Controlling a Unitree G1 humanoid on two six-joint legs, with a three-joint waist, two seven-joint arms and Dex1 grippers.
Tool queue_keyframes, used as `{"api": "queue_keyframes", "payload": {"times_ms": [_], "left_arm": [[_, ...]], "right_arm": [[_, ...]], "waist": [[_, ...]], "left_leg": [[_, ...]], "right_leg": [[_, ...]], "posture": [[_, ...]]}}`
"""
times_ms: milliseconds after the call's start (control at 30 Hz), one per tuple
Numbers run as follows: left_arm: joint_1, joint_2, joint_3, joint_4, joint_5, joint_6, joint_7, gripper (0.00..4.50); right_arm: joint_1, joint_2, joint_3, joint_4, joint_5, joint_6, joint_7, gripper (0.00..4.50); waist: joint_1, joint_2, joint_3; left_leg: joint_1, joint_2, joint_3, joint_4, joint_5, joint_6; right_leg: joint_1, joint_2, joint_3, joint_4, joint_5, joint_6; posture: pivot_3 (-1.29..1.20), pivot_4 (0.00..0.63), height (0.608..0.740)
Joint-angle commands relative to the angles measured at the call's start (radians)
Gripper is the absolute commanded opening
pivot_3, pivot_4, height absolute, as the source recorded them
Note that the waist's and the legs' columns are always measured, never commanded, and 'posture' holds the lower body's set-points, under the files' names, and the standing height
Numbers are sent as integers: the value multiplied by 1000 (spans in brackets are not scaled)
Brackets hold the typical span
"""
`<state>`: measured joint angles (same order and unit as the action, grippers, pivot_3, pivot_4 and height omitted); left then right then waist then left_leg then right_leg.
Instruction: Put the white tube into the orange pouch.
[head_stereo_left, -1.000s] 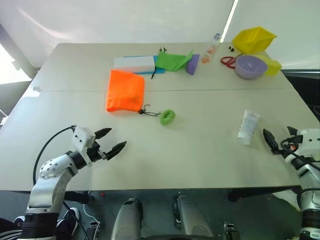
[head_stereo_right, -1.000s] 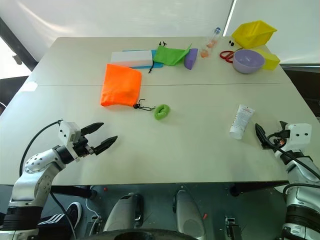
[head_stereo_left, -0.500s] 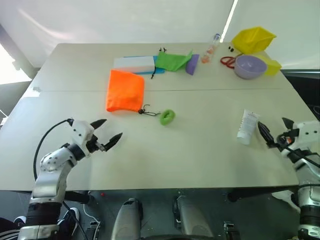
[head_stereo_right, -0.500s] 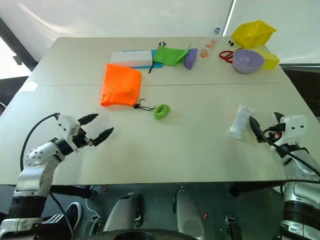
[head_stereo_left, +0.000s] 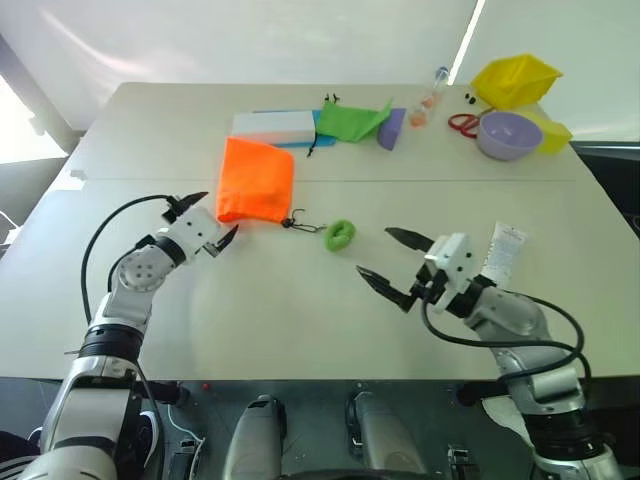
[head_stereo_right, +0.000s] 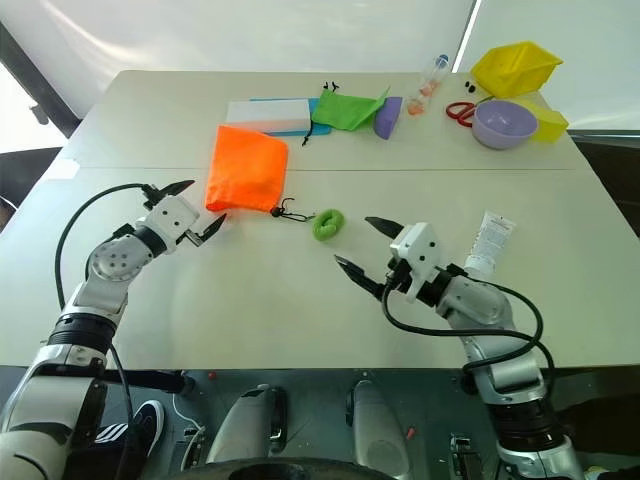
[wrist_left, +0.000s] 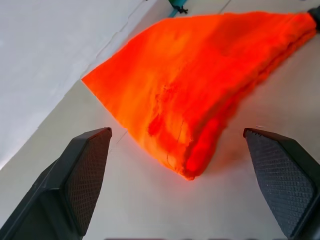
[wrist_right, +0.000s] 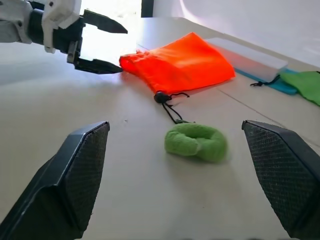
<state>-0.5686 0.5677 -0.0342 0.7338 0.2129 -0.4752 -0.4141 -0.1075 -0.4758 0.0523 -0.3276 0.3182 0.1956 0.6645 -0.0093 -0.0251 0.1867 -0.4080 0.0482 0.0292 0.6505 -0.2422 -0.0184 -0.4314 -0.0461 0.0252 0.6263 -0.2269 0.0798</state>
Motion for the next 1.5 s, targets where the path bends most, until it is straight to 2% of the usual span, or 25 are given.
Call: {"api": "queue_keyframes", "payload": {"times_ms": [33,200,567,767,867,900,1033,1167,1267,1500], "left_arm": [[-44,-3,-20,42,41,-52,72,4500],[-91,0,-24,108,65,-53,160,4500],[-168,-20,-45,243,86,-49,221,4500],[-179,-57,-55,263,68,-42,179,1747],[-180,-60,-55,264,58,-34,154,188],[-180,-60,-53,266,52,-28,147,82],[-166,-62,-49,263,26,-17,99,82],[-116,-62,-38,175,-56,28,-68,82],[-56,-40,-36,27,-116,116,-195,82],[130,33,-38,-409,-191,410,-358,82]], "right_arm": [[-16,14,-20,-56,14,13,-24,4431],[-11,13,-17,-59,12,19,-27,4431],[-34,35,6,-49,-6,17,-44,4431],[-33,32,2,-47,-18,10,-53,4500],[-35,31,-4,-50,-21,11,-59,4500],[-34,30,-7,-49,-23,10,-61,4500],[-29,26,-12,-46,-31,3,-67,4500],[-25,25,-10,-41,-44,-4,-71,4500],[-29,27,-11,-35,-46,-6,-73,4500],[-38,10,-35,4,-52,-31,-64,4500]], "waist": [[0,0,0],[-3,0,0],[-1,0,0],[1,0,0],[0,0,0],[0,0,0],[-1,0,0],[-2,0,0],[-2,0,0],[-7,0,0]], "left_leg": [[0,0,0,0,0,0],[1,1,0,0,0,0],[1,0,0,0,0,0],[1,0,0,1,0,0],[1,0,0,1,0,0],[2,0,0,1,0,0],[2,0,0,1,0,0],[2,0,0,1,0,0],[2,0,0,0,0,0],[2,1,0,0,0,0]], "right_leg": [[0,0,0,0,0,0],[0,1,0,2,0,0],[0,1,0,2,2,3],[0,1,0,2,2,3],[0,1,0,3,2,3],[1,1,0,3,2,3],[1,1,0,2,2,3],[1,1,0,2,2,3],[1,1,0,2,1,2],[1,1,0,3,0,-1]], "posture": [[0,150,740],[0,150,740],[0,150,740],[0,150,740],[0,150,740],[0,150,740],[0,150,740],[0,150,740],[0,150,740],[0,150,740]]}}
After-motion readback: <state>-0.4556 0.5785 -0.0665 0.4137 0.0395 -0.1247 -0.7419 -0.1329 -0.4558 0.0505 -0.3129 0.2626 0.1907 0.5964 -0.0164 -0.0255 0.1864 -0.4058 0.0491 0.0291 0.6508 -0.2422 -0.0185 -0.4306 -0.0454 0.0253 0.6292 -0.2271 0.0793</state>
